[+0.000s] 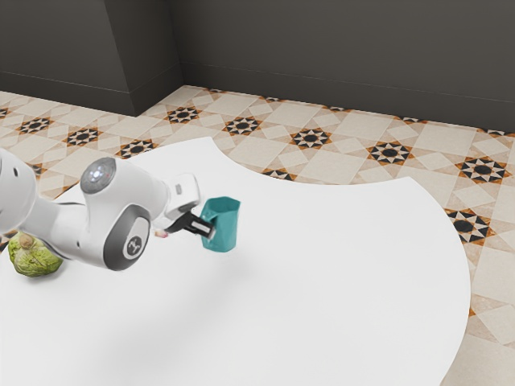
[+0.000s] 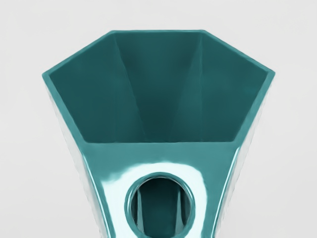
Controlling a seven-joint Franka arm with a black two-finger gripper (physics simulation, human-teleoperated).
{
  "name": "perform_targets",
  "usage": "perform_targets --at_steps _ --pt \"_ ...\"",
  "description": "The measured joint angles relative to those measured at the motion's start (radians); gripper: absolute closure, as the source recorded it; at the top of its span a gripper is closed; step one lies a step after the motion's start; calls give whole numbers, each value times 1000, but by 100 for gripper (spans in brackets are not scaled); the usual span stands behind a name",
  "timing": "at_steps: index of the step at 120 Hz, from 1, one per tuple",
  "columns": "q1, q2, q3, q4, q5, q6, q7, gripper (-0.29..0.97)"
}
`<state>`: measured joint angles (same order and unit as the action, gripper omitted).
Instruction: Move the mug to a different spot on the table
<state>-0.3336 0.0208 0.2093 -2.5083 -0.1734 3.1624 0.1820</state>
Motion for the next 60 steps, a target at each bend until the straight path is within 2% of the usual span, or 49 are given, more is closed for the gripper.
perform_targets --at_steps 21,33,60 --pt "78 16 0 5 8 37 0 67" --pt "120 73 0 26 20 81 0 66" --pt "123 203 -1 96 40 171 0 66"
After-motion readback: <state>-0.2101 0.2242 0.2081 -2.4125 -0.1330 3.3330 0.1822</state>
